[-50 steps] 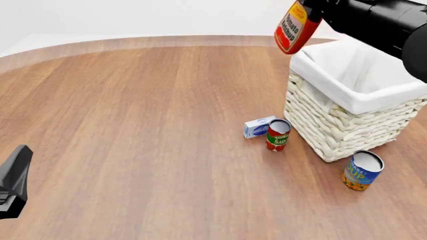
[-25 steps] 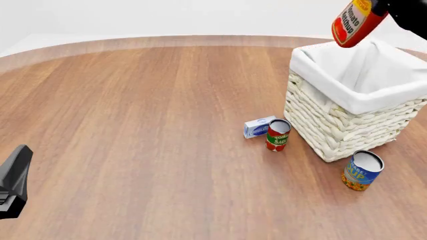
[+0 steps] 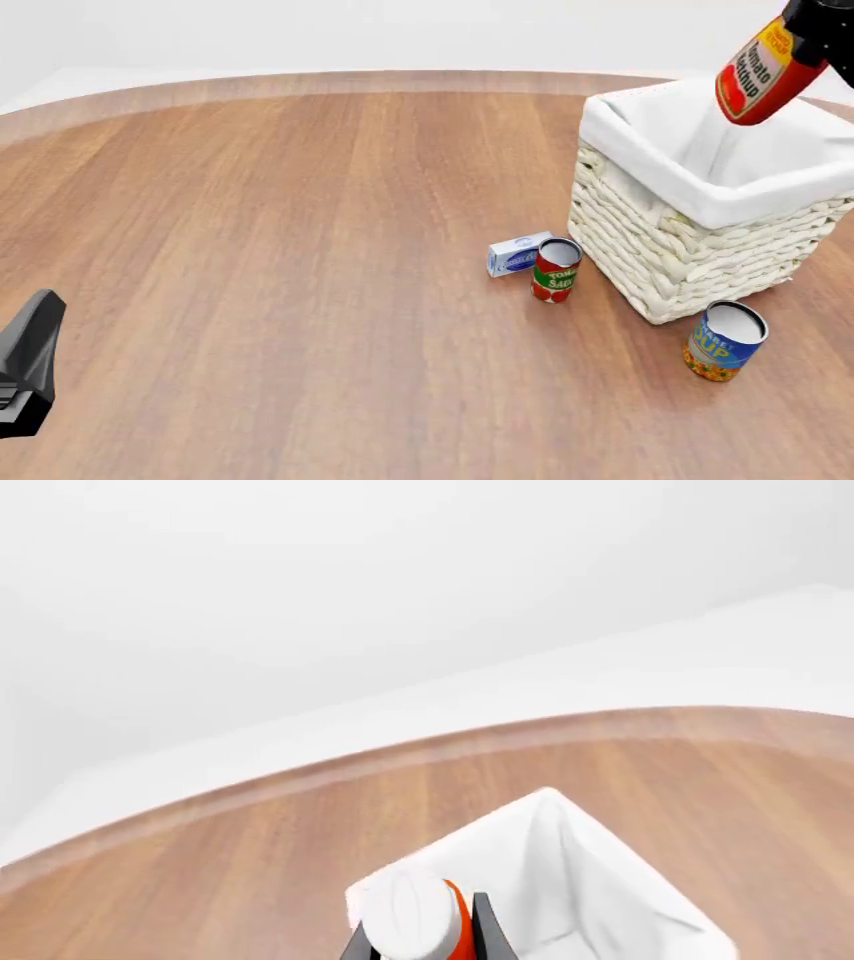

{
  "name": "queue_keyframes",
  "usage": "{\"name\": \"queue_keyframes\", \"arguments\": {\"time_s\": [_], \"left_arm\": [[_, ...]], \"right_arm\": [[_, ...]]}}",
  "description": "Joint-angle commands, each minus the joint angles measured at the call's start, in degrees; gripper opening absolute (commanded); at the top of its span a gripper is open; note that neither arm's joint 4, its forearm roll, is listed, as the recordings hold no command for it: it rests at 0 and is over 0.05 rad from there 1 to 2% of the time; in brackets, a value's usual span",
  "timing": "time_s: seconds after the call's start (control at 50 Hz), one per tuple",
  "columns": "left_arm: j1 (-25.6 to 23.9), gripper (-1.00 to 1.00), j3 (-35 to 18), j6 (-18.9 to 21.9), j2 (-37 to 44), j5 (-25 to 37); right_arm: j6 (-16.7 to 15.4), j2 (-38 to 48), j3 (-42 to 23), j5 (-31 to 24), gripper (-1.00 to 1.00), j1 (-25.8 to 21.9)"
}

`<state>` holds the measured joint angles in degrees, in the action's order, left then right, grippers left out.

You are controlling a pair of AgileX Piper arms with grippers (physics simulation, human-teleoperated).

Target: Pick up the ketchup, and put it in the basket.

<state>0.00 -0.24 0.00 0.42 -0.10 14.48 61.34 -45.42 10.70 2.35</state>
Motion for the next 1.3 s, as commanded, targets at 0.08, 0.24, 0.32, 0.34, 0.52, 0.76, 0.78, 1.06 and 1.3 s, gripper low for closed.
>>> {"name": "queue_keyframes", "arguments": {"time_s": [0.08,0.24,0.32,0.34,0.52,0.76,0.78,1.06,1.3], "left_arm": [[0.0,1.0,0.0,0.0,0.0,0.0],[0.0,1.0,0.0,0.0,0.0,0.0],[0.0,1.0,0.0,0.0,0.0,0.0],[0.0,1.0,0.0,0.0,0.0,0.0],[0.0,1.0,0.0,0.0,0.0,0.0],[0.0,1.0,0.0,0.0,0.0,0.0],[0.0,1.0,0.0,0.0,0.0,0.0],[0.0,1.0,0.0,0.0,0.0,0.0],[0.0,1.0,0.0,0.0,0.0,0.0]], "right_arm": [[0.3,0.1,1.3,0.4,-1.0,1.7],[-0.5,2.1,0.5,-0.7,-1.0,2.0],[-0.8,3.2,0.2,-0.8,-1.0,1.8],[-0.1,4.0,0.0,-0.9,-1.0,1.6],[-0.6,5.6,0.3,-0.5,-1.0,1.6],[-1.8,7.1,0.2,0.0,-1.0,1.8],[-2.1,7.2,0.1,0.1,-1.0,2.0],[-5.6,10.4,-1.0,0.9,-1.0,2.6],[-6.2,13.2,-1.9,1.8,-1.0,2.5]]}}
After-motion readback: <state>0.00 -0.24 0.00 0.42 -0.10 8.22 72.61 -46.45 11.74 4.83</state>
